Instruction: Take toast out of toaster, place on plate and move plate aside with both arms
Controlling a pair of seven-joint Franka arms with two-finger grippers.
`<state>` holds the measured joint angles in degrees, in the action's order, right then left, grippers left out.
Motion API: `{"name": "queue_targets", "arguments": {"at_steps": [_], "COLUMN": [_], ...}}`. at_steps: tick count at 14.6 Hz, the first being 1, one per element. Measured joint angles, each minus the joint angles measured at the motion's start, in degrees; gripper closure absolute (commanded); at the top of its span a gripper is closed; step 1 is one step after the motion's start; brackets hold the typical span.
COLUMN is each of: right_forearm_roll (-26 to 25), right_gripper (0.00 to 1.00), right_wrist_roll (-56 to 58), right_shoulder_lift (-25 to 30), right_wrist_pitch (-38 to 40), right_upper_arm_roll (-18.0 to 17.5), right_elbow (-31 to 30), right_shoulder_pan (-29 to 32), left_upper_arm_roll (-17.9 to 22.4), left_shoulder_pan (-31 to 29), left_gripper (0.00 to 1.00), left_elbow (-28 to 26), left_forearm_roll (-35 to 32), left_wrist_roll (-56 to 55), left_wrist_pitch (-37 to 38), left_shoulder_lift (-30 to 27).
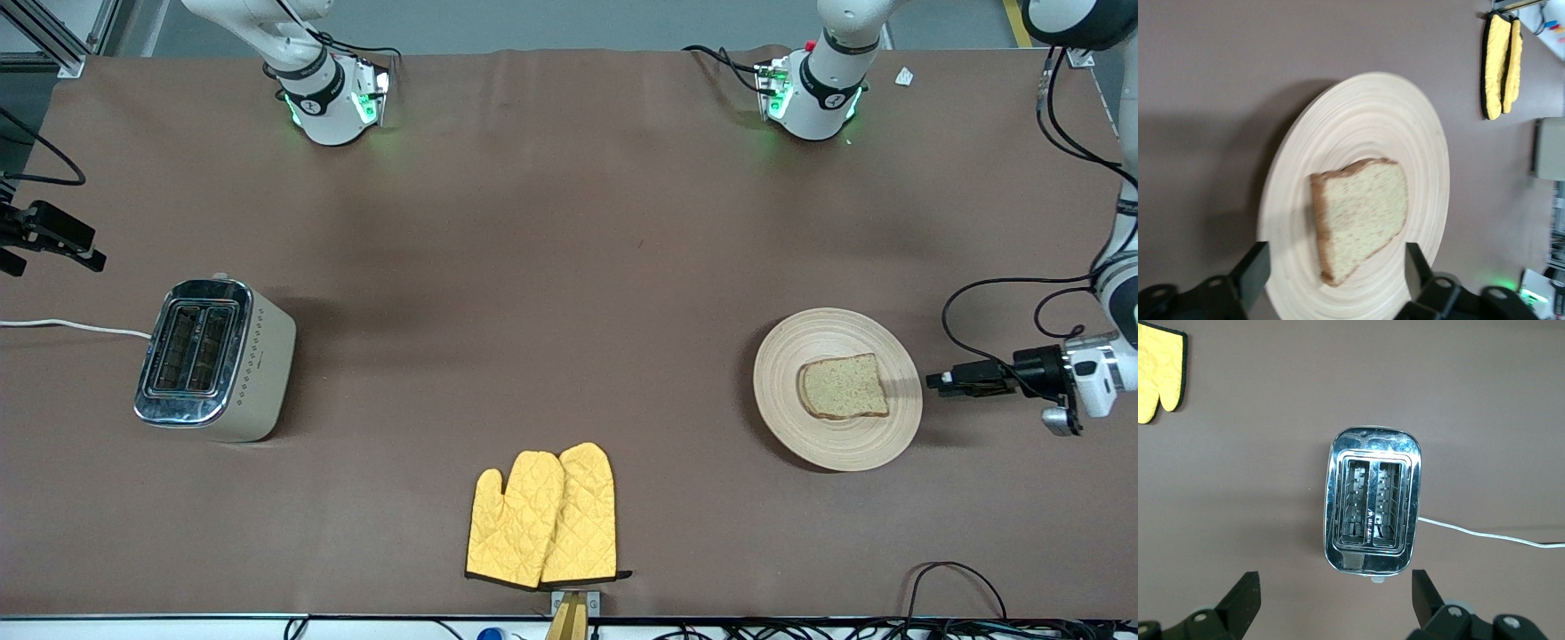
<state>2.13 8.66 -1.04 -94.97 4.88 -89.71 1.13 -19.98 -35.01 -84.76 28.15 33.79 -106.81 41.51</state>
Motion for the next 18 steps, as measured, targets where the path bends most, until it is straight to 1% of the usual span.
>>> {"name": "queue_targets", "arguments": {"at_steps": [3,6,10,12,14,16,17,18], "right_forearm_roll": [0.0,0.0,0.0,-0.2,-0.6,-0.9,-1.0,-1.1], "right_gripper": [0.00,0.00,0.00,0.00,0.00,0.00,0.00,0.00], "right_wrist_roll": [0.0,0.1,0.2,0.3,0.3,0.3,0.3,0.3], "right_shoulder_lift": [0.0,0.0,0.1,0.1,0.1,0.1,0.1,0.1], "right_wrist_pitch": [-0.8,-1.3,-1.4,-1.3,-1.3,-1.4,-1.4,-1.4], "right_upper_arm_roll": [-0.7,-1.1,-1.1,-1.3,-1.5,-1.7,-1.6,-1.5], "right_elbow": [0.0,0.0,0.0,0.0,0.0,0.0,0.1,0.2], "right_shoulder_pan": [-0.2,-0.2,-0.3,-1.0,-2.2,-3.1,-3.2,-3.1], "left_upper_arm_roll": [-4.1,-10.0,-18.9,-22.0,-23.1,-23.1,-22.9,-21.7], "left_shoulder_pan": [2.0,2.8,3.0,3.2,3.3,3.2,3.4,4.6], "left_gripper": [0.00,0.00,0.00,0.00,0.00,0.00,0.00,0.00], "left_elbow": [0.9,0.9,0.8,0.7,0.7,0.7,0.7,0.7], "left_forearm_roll": [-7.3,-15.2,-23.7,-26.8,-27.6,-27.7,-27.7,-27.7], "left_wrist_roll": [-12.3,-24.0,-41.0,-45.9,-47.1,-47.1,-47.1,-47.1], "left_wrist_pitch": [0.4,2.7,7.4,9.6,11.7,12.9,13.8,15.1], "left_shoulder_lift": [-7.1,-13.4,-19.3,-21.9,-24.5,-27.0,-28.3,-29.5]}}
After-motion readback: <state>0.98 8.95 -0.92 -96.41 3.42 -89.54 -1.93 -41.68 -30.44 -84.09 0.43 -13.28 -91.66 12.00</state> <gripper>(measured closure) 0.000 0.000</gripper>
